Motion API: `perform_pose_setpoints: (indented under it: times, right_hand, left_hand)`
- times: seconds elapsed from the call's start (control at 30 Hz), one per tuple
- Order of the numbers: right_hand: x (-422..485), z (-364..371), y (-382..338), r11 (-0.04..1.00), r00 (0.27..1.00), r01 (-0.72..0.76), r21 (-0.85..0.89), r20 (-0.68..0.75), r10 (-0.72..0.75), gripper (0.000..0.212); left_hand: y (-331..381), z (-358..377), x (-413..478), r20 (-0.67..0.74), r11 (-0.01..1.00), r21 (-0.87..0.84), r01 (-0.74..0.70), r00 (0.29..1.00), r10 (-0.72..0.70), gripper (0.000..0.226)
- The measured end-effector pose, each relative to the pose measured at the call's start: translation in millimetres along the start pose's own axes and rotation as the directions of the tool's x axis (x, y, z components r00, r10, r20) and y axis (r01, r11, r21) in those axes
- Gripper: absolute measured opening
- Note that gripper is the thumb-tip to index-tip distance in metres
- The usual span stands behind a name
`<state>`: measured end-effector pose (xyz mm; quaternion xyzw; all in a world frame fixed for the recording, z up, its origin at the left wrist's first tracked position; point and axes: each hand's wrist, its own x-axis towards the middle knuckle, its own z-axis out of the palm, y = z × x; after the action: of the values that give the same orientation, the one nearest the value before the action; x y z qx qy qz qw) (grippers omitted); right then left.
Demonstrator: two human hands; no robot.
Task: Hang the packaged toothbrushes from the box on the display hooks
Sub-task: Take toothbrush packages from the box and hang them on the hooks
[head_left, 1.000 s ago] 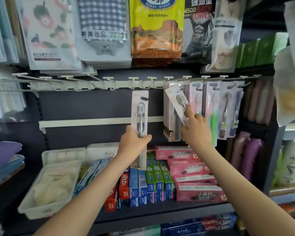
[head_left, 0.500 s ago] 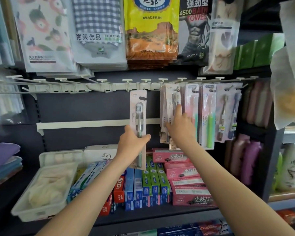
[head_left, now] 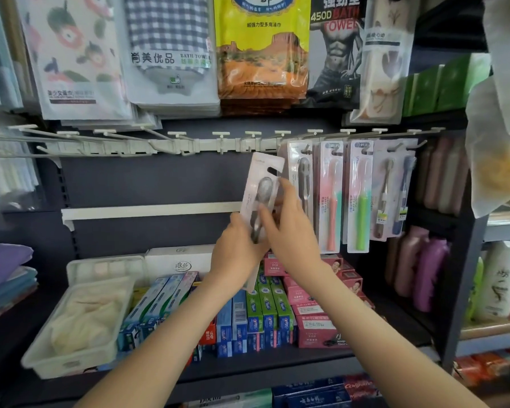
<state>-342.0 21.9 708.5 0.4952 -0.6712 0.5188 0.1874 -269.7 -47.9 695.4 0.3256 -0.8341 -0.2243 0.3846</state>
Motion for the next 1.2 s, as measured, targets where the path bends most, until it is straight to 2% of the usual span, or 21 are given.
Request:
perform_pose_setpoints:
  times: [0.13, 0.23, 0.33, 0.43, 0.53, 0.63, 0.7, 0.8, 0.87, 0.93, 1.0, 1.13, 1.2]
  right_hand:
    - [-3, 1, -7, 0.998, 0.998, -0.065, 0.023, 0.018, 0.065, 0.076]
    - [3, 1, -7, 0.991, 0.996, -0.090, 0.101, 0.005, 0.090, 0.078]
    - [11, -1, -2, 0.994, 0.998, -0.064, 0.087, -0.016, 0.065, 0.076]
    - [18, -7, 6, 0.995, 0.997, -0.078, 0.069, 0.005, 0.078, 0.078]
    - [22, -14, 12, 0.979, 0.989, -0.134, 0.154, 0.091, 0.121, 0.077]
    - [25, -23, 18, 0.961, 0.986, -0.156, 0.228, 0.095, 0.137, 0.076]
    - [28, -28, 24, 0.973, 0.988, -0.151, 0.173, 0.060, 0.143, 0.073]
    - [34, -33, 32, 0.989, 0.989, -0.140, 0.052, 0.051, 0.137, 0.072]
    - [40, -35, 39, 0.986, 0.988, -0.142, -0.087, 0.045, 0.146, 0.076]
    - [47, -36, 46, 0.951, 0.993, -0.095, -0.295, 0.043, 0.113, 0.074]
    - [55, -38, 50, 0.884, 0.997, -0.048, -0.465, 0.036, 0.073, 0.070]
    - [71, -38, 51, 0.815, 0.997, -0.060, -0.576, 0.012, 0.081, 0.072]
    - [78, -36, 51, 0.796, 0.995, -0.074, -0.601, 0.008, 0.099, 0.073]
  left_hand:
    - [6, 1, -6, -0.082, 0.993, 0.045, -0.108, 0.990, 0.112, 0.025]
    - [7, 5, -7, -0.084, 0.980, 0.027, -0.198, 0.976, 0.199, 0.023]
    - [8, 5, -3, -0.005, 0.966, -0.086, -0.245, 0.969, 0.246, 0.025]
    - [5, 4, 4, 0.104, 0.946, -0.089, -0.311, 0.942, 0.319, 0.041]
    - [4, 5, 10, 0.166, 0.938, -0.102, -0.333, 0.924, 0.346, 0.031]
    - [5, 4, 19, 0.207, 0.936, -0.111, -0.335, 0.913, 0.352, 0.036]
    - [8, 4, 23, 0.250, 0.932, -0.150, -0.330, 0.899, 0.359, 0.034]
    - [11, 8, 25, 0.321, 0.928, -0.186, -0.323, 0.873, 0.368, 0.047]
    - [11, 10, 28, 0.272, 0.920, -0.098, -0.379, 0.879, 0.391, 0.054]
    - [11, 10, 34, 0.134, 0.898, 0.118, -0.423, 0.903, 0.408, 0.062]
    - [10, 8, 41, -0.012, 0.868, 0.281, -0.408, 0.903, 0.428, 0.065]
    - [6, 6, 61, -0.223, 0.794, 0.503, -0.341, 0.837, 0.500, 0.073]
    - [5, 3, 71, -0.279, 0.768, 0.570, -0.290, 0.811, 0.514, 0.082]
